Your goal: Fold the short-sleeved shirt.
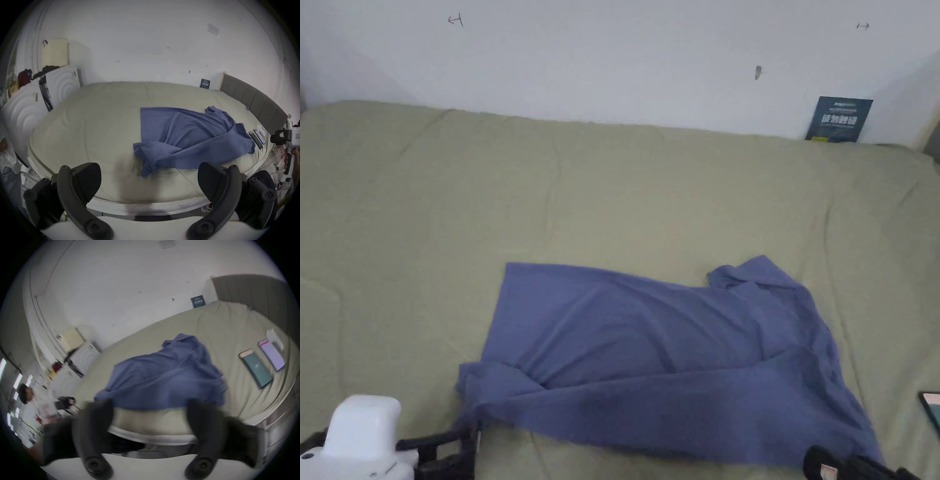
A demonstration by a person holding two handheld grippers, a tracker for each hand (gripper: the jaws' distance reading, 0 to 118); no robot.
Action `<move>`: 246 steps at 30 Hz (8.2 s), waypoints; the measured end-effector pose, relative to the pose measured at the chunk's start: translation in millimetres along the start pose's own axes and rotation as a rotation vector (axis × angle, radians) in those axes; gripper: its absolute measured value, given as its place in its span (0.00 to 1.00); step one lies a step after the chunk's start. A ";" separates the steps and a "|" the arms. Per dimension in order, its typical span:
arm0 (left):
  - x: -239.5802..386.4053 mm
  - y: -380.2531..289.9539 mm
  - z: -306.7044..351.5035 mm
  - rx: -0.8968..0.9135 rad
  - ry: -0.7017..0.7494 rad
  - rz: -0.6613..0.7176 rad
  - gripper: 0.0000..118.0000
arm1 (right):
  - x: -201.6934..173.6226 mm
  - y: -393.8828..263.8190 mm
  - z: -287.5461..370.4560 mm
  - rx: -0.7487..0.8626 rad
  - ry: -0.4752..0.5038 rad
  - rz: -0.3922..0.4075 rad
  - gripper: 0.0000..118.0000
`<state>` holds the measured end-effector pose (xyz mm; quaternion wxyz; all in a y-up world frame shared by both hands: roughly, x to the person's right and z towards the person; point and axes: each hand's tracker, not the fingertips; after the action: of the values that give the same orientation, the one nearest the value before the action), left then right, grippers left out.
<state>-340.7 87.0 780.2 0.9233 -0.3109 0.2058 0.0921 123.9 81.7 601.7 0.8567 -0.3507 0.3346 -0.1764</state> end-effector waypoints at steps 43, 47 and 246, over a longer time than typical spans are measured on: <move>34.5 170.9 -282.0 -0.239 -0.248 -0.158 0.09 | 116.7 222.0 -270.2 -0.248 -0.475 0.348 0.99; 35.6 175.5 -273.1 -0.233 -0.246 -0.153 0.09 | 148.4 244.1 -330.9 -0.315 -0.541 0.324 0.98; -0.3 45.8 -131.9 -0.274 -0.013 -0.034 0.07 | -84.1 -40.5 28.4 0.084 -0.025 0.268 0.00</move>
<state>-397.2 42.5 660.5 0.8749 -0.4371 0.1798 0.1056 80.9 112.6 683.7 0.8906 -0.2687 0.3603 -0.0697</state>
